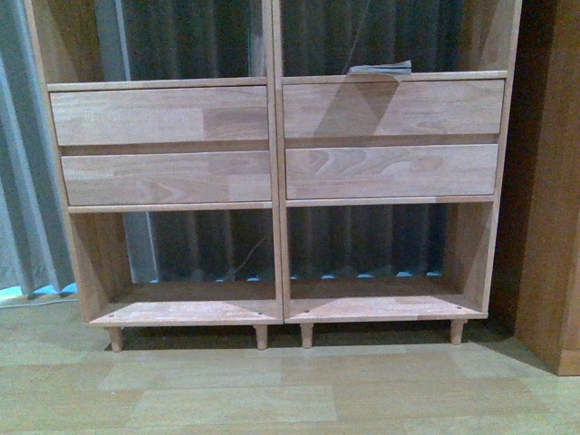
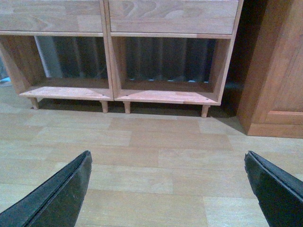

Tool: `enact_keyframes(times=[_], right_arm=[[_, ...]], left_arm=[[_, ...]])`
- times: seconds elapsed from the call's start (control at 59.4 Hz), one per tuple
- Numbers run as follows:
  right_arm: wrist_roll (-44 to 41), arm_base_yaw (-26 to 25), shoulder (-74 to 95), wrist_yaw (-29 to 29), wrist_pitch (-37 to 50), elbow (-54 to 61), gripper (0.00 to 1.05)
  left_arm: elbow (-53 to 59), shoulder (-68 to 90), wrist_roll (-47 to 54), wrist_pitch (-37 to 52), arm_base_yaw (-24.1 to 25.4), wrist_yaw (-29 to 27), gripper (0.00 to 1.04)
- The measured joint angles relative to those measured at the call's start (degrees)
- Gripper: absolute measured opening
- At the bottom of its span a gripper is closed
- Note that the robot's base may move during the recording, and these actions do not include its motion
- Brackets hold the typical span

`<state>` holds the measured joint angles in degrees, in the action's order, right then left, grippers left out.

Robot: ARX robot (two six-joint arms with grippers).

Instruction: Organize books on shelf

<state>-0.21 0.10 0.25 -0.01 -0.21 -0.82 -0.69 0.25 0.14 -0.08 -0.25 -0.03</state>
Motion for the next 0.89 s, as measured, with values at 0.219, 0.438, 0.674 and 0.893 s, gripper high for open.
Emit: enact_keyframes(times=[0.219,0.438,0.674,0.893], right_arm=[[0.0,0.0,0.0,0.0,0.0,0.0,0.98],[0.0,0.0,0.0,0.0,0.0,0.0,0.98],[0.0,0.0,0.0,0.0,0.0,0.0,0.98],[0.0,0.0,0.0,0.0,0.0,0.0,0.98]], left_arm=[[0.0,0.0,0.0,0.0,0.0,0.0,0.97],[0.0,0.0,0.0,0.0,0.0,0.0,0.97],[0.0,0.0,0.0,0.0,0.0,0.0,0.97],[0.0,0.0,0.0,0.0,0.0,0.0,0.97]])
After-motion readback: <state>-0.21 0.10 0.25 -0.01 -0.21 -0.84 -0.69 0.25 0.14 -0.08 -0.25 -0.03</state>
